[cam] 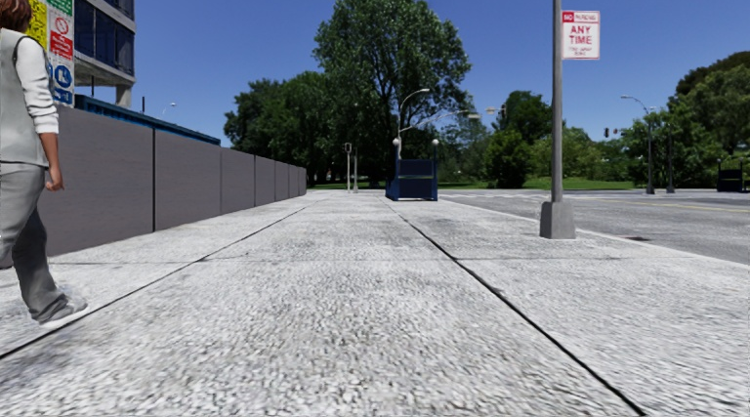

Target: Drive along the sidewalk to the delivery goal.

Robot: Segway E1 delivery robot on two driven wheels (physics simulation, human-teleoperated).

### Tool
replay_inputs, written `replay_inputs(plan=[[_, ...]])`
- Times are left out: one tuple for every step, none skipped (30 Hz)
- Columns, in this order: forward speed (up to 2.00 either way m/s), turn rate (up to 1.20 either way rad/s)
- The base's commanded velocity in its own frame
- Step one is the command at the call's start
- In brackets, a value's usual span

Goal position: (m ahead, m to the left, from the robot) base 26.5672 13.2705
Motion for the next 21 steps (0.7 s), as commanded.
replay_inputs(plan=[[1.99,0.36],[1.99,0.33],[1.99,0.25],[1.99,0.23],[1.99,0.23],[1.99,0.18],[1.99,0.01],[1.99,0.00],[1.99,0.00],[1.99,0.00],[1.99,0.00],[1.99,0.00],[1.99,0.00],[1.99,0.00],[1.99,0.00],[1.99,0.00],[1.99,0.00],[1.99,0.00],[1.99,0.00],[1.99,0.00],[2.00,0.00]])
